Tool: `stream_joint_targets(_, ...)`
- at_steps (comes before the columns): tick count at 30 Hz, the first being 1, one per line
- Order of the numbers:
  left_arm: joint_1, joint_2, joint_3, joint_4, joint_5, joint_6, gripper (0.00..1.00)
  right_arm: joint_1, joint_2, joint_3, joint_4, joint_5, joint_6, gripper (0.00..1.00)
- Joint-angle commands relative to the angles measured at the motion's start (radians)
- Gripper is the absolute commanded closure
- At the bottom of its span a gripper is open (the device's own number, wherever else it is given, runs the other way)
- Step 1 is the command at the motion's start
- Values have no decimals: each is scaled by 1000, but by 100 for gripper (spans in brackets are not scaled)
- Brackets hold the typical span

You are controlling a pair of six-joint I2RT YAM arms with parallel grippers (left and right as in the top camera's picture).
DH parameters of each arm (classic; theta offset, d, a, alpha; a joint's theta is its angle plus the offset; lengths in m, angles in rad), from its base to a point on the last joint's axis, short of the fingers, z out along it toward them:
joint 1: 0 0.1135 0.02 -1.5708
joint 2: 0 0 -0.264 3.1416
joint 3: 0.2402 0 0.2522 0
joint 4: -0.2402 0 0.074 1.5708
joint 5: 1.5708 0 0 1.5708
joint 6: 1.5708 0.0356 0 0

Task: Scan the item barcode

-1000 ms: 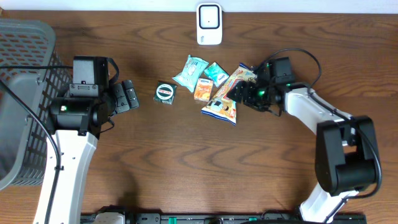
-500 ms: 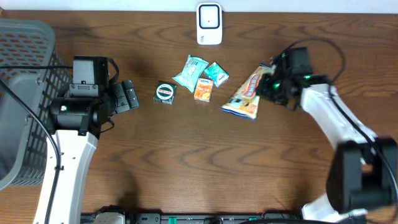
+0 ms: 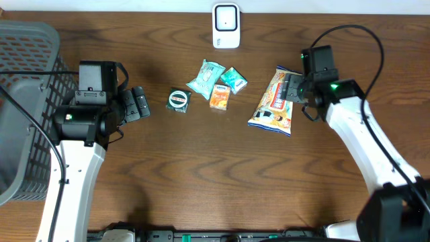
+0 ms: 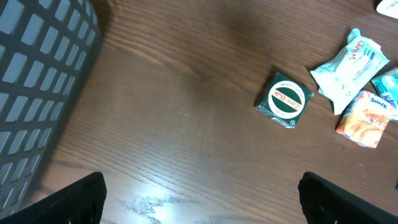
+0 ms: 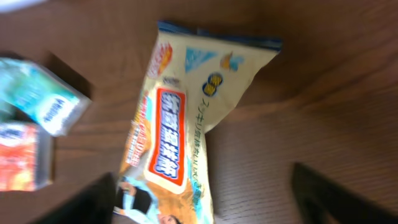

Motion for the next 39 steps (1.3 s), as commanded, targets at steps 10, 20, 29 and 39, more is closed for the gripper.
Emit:
stream_joint_targets(10, 4, -4, 5, -3, -13, 5, 2, -92, 306, 0, 88, -409, -155, 92)
stream_joint_targets(20, 4, -4, 5, -3, -13, 5, 2, -95, 131, 151, -101, 26, -234, 99)
stream_joint_targets(29, 4, -4, 5, -3, -13, 5, 2, 169, 137, 143, -159, 533, -290, 99)
stream_joint_targets(39, 4, -4, 5, -3, -13, 5, 2, 460, 363, 134, -190, 703, -290, 76)
